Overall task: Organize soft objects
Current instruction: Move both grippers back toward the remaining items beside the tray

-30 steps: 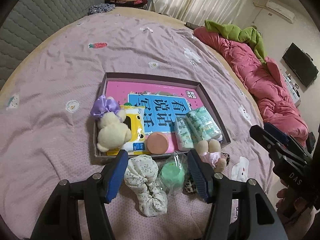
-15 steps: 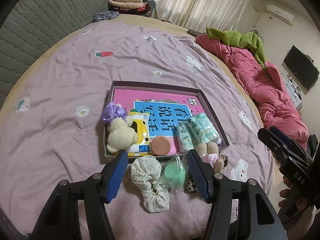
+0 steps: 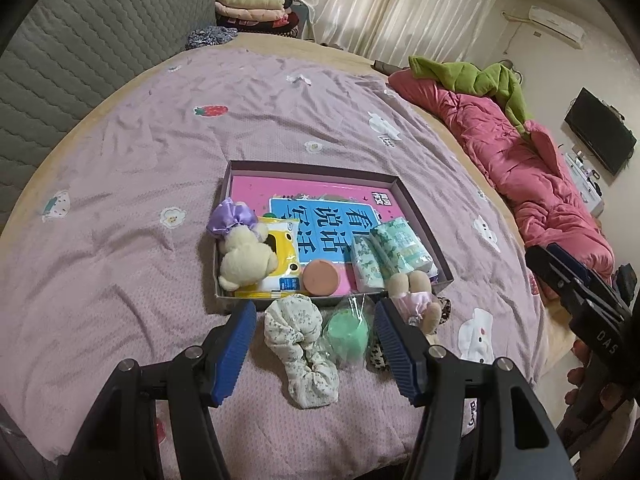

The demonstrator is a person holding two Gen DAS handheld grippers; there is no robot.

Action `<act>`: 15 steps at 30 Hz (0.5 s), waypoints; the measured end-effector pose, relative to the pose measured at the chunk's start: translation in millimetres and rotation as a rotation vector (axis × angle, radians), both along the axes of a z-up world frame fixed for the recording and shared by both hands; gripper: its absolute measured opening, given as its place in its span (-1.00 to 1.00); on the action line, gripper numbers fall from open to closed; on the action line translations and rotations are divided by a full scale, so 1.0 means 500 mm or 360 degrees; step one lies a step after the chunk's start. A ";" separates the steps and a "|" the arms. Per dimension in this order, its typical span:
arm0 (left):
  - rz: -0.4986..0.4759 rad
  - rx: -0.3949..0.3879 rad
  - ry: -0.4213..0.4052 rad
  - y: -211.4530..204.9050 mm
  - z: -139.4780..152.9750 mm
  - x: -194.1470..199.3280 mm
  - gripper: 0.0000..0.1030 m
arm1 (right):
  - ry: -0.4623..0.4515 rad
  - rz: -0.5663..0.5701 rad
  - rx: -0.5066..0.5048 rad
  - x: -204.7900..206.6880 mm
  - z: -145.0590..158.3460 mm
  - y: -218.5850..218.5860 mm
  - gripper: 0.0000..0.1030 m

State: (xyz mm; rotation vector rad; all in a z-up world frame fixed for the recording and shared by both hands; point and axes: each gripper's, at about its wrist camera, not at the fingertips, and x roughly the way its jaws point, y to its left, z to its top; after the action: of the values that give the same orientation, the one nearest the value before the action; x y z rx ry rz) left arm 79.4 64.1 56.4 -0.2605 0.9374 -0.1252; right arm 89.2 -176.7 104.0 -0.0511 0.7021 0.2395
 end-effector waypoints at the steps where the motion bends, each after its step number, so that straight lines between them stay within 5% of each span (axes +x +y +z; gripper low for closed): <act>1: 0.0005 0.0001 0.0001 0.000 0.000 0.000 0.19 | -0.0005 -0.0002 0.0000 -0.003 0.001 -0.001 0.44; 15: -0.0021 0.0014 0.0018 -0.007 -0.009 -0.023 0.19 | 0.0005 0.0039 0.0006 -0.047 -0.014 -0.011 0.45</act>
State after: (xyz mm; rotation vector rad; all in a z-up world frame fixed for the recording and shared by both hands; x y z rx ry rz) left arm 67.9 60.7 52.0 -0.2469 0.9505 -0.1320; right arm 65.6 -182.1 96.9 -0.0560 0.7047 0.2643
